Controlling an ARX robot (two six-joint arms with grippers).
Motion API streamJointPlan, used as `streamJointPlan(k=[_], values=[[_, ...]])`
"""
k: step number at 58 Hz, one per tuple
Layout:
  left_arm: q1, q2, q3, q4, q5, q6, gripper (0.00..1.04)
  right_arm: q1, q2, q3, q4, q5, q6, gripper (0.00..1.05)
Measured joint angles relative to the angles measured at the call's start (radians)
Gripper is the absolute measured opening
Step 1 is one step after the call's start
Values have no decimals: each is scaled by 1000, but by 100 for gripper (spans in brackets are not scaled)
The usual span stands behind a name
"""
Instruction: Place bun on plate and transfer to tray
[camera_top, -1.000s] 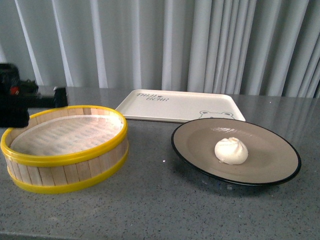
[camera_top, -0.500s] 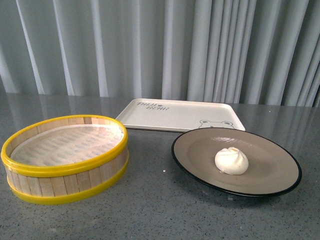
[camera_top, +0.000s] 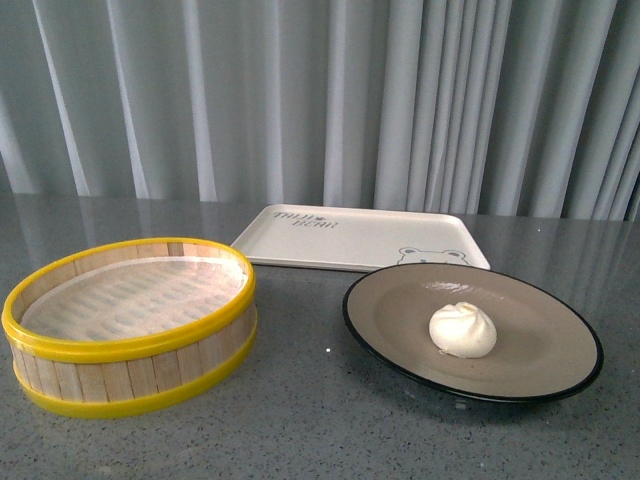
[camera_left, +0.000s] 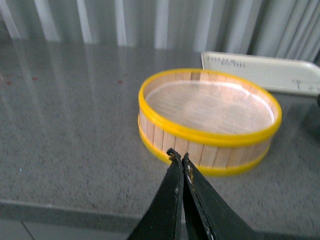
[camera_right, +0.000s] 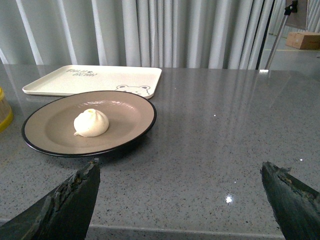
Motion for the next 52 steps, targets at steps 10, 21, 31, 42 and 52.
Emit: streamJointPlan(k=[10, 21, 31, 42, 52], values=[[0, -109, -1, -98, 3, 0, 4, 0, 0, 0, 0, 0, 0, 96], [0, -225, -1, -205, 3, 0, 4, 0, 0, 0, 0, 0, 0, 96], [0, -313, -1, -289, 3, 0, 4, 0, 0, 0, 0, 0, 0, 96], [0, -396, -1, -371, 3, 0, 4, 0, 0, 0, 0, 0, 0, 96], [0, -459, -1, -434, 3, 0, 4, 0, 0, 0, 0, 0, 0, 96]])
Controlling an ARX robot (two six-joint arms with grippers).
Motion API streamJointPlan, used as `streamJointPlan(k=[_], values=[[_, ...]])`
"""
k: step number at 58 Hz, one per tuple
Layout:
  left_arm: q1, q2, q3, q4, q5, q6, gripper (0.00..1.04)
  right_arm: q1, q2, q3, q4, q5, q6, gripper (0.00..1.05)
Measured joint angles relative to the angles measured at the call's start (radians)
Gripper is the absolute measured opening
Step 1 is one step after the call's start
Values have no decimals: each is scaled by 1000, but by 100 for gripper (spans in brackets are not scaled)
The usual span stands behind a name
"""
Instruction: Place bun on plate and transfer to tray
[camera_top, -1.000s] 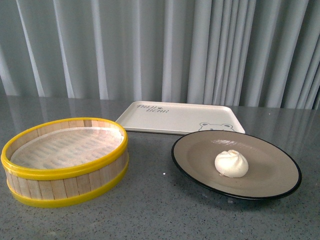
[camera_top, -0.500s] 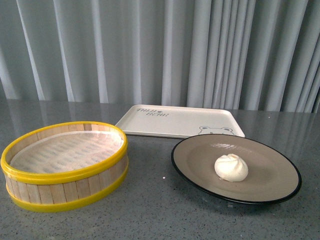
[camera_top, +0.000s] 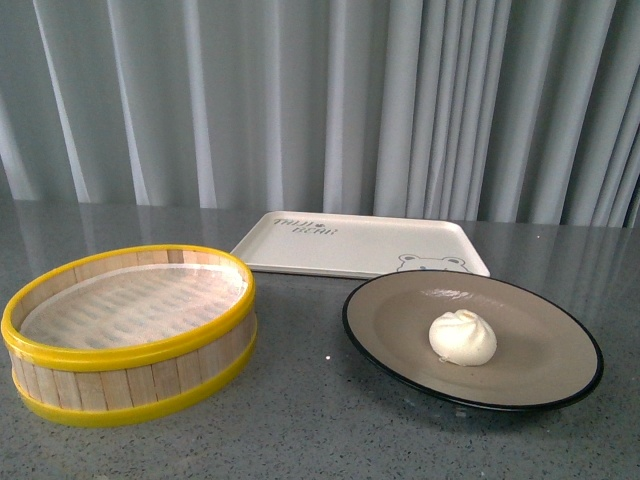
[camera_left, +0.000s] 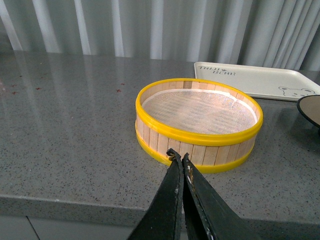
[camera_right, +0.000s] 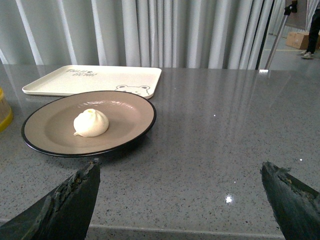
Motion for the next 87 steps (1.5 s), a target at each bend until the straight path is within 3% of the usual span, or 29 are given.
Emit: streamJointPlan(k=[16, 22, 42, 51, 63, 68, 87], values=[[0, -72, 0, -72, 0, 0, 4, 0, 0, 0, 0, 0, 0, 96], [0, -204, 0, -234, 0, 0, 4, 0, 0, 0, 0, 0, 0, 96], [0, -237, 0, -243, 0, 0, 4, 0, 0, 0, 0, 0, 0, 96], [0, -237, 0, -243, 0, -1, 40, 0, 0, 0, 0, 0, 0, 96], [0, -237, 0, -243, 0, -1, 76, 0, 0, 0, 0, 0, 0, 96], [0, -237, 0, -243, 0, -1, 99, 0, 0, 0, 0, 0, 0, 96], [0, -237, 0, -243, 0, 0, 98, 0, 0, 0, 0, 0, 0, 96]])
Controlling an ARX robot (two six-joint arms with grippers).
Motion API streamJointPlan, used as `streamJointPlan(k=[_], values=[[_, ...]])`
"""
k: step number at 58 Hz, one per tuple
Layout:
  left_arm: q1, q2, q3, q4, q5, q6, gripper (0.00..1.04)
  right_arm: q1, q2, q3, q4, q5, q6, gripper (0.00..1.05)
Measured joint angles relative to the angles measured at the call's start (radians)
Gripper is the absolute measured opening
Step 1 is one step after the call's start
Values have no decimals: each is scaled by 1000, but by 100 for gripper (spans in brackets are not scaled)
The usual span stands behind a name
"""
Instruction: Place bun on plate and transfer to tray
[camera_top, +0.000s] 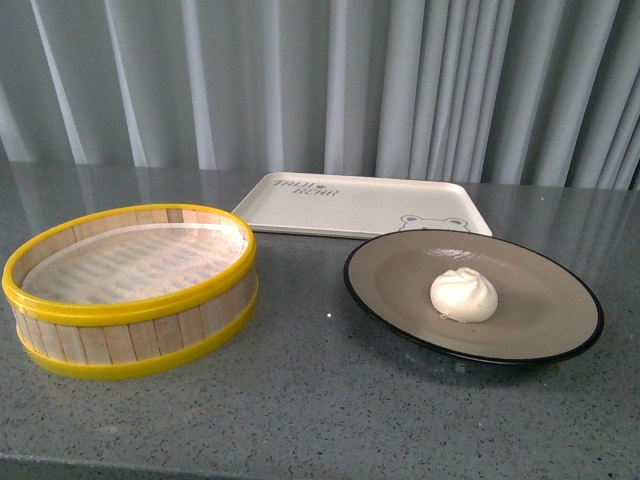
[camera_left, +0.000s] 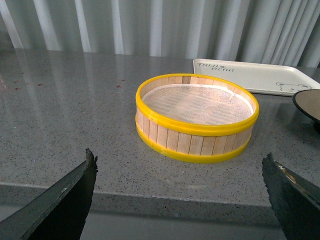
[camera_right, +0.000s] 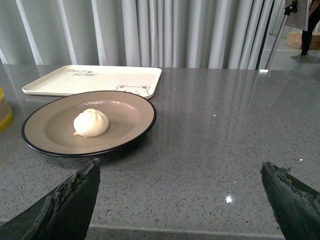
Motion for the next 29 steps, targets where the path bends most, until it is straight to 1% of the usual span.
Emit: streamJointPlan(k=[3, 5, 6, 7, 11, 13, 14, 19, 24, 29], values=[[0, 0, 0, 0, 0, 0, 98, -2, 14, 10, -31, -25, 42, 96], [0, 0, 0, 0, 0, 0, 98, 8, 69, 38, -84, -48, 164, 96], [0, 0, 0, 0, 0, 0, 98, 13, 87, 43, -83, -47, 201, 96], [0, 0, 0, 0, 0, 0, 98, 25, 126, 52, -71, -43, 278, 96], [0, 0, 0, 0, 0, 0, 98, 84, 259, 69, 34, -5, 571, 96], [0, 0, 0, 0, 0, 0, 98, 119, 332, 79, 108, 9, 750, 96], [0, 0, 0, 0, 0, 0, 98, 127, 348, 81, 126, 12, 785, 96], [0, -1, 0, 0, 0, 0, 98, 203, 501, 109, 288, 51, 1068, 96], [0, 0, 0, 0, 0, 0, 98, 261, 647, 150, 417, 78, 1250, 96], [0, 0, 0, 0, 0, 0, 98, 283, 737, 177, 448, 89, 1337, 96]])
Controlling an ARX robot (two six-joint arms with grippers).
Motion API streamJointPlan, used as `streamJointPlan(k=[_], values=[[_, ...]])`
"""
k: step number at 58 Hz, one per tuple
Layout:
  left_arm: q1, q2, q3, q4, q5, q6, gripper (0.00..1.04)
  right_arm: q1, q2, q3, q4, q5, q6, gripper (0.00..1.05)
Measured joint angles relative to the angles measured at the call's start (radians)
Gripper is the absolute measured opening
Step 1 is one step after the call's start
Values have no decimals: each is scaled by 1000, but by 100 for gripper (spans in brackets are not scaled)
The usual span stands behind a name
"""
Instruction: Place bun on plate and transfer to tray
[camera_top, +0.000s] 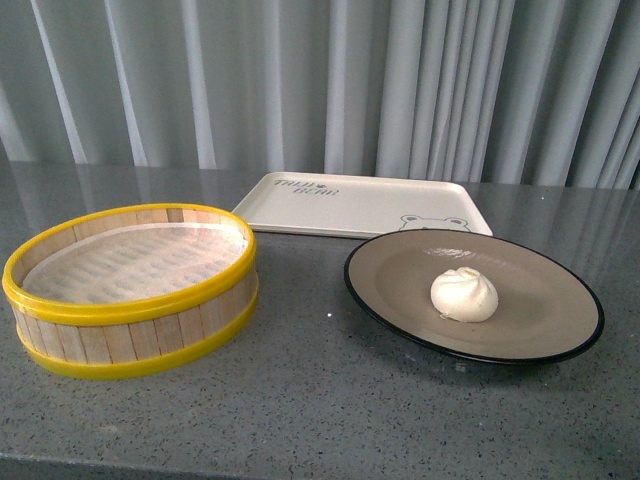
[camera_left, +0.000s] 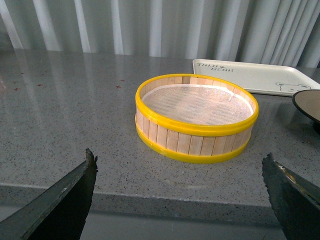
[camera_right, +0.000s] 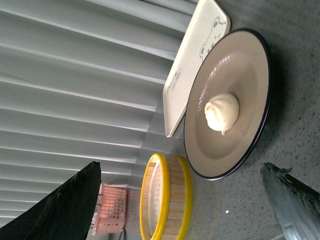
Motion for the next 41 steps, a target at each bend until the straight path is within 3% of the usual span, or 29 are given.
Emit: streamJointPlan(k=[16, 41], values=[[0, 0, 0, 0, 0, 0, 98, 36, 153, 74, -37, 23, 188, 96], [0, 0, 0, 0, 0, 0, 98, -70, 307, 200, -145, -127, 336, 96]])
